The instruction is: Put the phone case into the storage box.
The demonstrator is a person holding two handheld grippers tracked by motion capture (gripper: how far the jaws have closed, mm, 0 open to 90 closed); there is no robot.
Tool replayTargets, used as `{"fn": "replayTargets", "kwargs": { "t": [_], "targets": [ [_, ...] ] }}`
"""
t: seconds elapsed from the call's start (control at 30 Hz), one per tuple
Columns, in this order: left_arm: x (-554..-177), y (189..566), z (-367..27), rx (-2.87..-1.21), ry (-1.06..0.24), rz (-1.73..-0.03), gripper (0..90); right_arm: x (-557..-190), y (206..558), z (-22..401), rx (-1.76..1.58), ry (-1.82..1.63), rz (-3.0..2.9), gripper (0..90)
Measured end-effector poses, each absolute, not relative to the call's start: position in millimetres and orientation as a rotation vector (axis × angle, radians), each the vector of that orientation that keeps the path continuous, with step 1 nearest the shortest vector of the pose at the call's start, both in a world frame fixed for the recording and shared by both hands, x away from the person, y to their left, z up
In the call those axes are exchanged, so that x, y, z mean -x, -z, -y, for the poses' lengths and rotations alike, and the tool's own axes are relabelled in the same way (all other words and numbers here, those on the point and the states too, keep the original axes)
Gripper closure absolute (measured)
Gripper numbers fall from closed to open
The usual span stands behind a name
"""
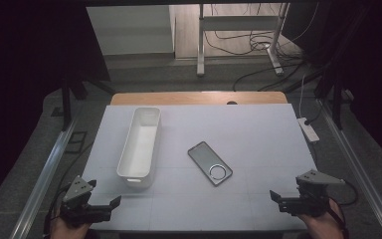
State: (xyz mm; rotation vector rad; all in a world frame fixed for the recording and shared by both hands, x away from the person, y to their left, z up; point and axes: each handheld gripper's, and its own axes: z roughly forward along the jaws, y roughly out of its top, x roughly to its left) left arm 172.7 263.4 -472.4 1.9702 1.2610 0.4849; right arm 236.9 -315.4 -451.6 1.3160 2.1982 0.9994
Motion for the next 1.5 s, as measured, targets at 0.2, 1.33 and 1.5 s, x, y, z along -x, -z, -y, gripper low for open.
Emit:
{"fn": "replayTargets", "kwargs": {
  "t": [0.2,1.33,1.5],
  "targets": [
    [-172.7,472.4,-264.1,-1.964,-0.479,-1.26,2.1,-236.6,451.6,314.7,-1.311,-0.992,-2.209,0.0],
    [-171.8,472.4,-264.1,-1.962,-0.481,-1.245,2.1,-250.1,449.4,299.0,-1.244,-1.062,-2.303,0.0],
    [-171.7,472.4,-264.1,-1.963,-0.482,-1.245,2.1,-257.9,447.3,291.4,-1.207,-1.06,-2.327,0.0]
  ]
}}
